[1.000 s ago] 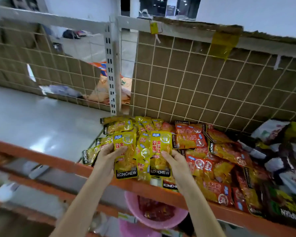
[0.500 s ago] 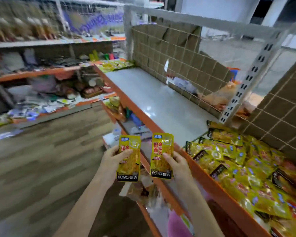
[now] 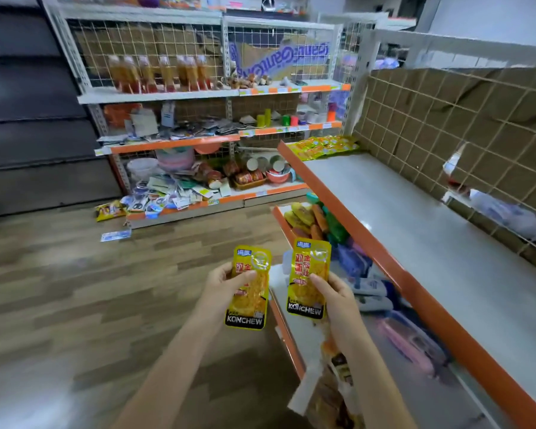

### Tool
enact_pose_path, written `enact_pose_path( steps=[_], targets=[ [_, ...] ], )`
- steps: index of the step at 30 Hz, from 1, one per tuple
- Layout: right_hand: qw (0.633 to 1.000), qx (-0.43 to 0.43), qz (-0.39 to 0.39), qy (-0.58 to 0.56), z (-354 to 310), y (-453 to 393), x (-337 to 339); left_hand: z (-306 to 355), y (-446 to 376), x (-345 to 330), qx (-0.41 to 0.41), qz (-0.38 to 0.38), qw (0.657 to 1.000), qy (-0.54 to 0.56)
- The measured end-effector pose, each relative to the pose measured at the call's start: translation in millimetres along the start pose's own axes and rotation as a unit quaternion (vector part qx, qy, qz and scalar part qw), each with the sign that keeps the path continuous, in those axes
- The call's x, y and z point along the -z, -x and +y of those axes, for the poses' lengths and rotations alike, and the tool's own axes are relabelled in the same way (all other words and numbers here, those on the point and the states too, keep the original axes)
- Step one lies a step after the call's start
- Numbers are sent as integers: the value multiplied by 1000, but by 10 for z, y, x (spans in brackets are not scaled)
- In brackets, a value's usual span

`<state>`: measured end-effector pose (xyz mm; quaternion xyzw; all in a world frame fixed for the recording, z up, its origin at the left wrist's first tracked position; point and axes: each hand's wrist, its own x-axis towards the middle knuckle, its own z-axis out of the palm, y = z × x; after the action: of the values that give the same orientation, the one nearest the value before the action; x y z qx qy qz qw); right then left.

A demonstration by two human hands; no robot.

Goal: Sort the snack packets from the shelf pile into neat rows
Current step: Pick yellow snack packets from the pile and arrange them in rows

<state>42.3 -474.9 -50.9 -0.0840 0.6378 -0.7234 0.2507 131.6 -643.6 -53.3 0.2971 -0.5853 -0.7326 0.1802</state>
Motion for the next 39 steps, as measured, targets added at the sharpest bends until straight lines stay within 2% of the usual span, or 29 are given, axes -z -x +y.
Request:
enact_pose_path(
  steps=[5,11,19,24,31,36,39],
  targets=[
    [1000,11,22,-1,-120,-582,-153,164,-647,36,0,-14,1000,-9],
    [998,18,52,-4,-300,-1531,-166,372,-1543,-223,-10,-36,999,-31],
    [998,20,52,-38,-812,-2878,-5,858,-2927,-839,-31,-67,995,-67],
    [993,24,119,16,-995,-3602,344,978,-3683,-1360,-51,-117,988,-92],
    [967,-1,247,57,-1143,-4323,894,983,-4748,-2288,-90,-214,950,-208],
    [918,4,380,117,-1091,-4677,1239,911,-5397,-3146,-156,-281,893,-316],
    [881,4,457,124,-1172,-4803,1265,829,-5620,-3569,-206,-312,844,-386]
  ],
)
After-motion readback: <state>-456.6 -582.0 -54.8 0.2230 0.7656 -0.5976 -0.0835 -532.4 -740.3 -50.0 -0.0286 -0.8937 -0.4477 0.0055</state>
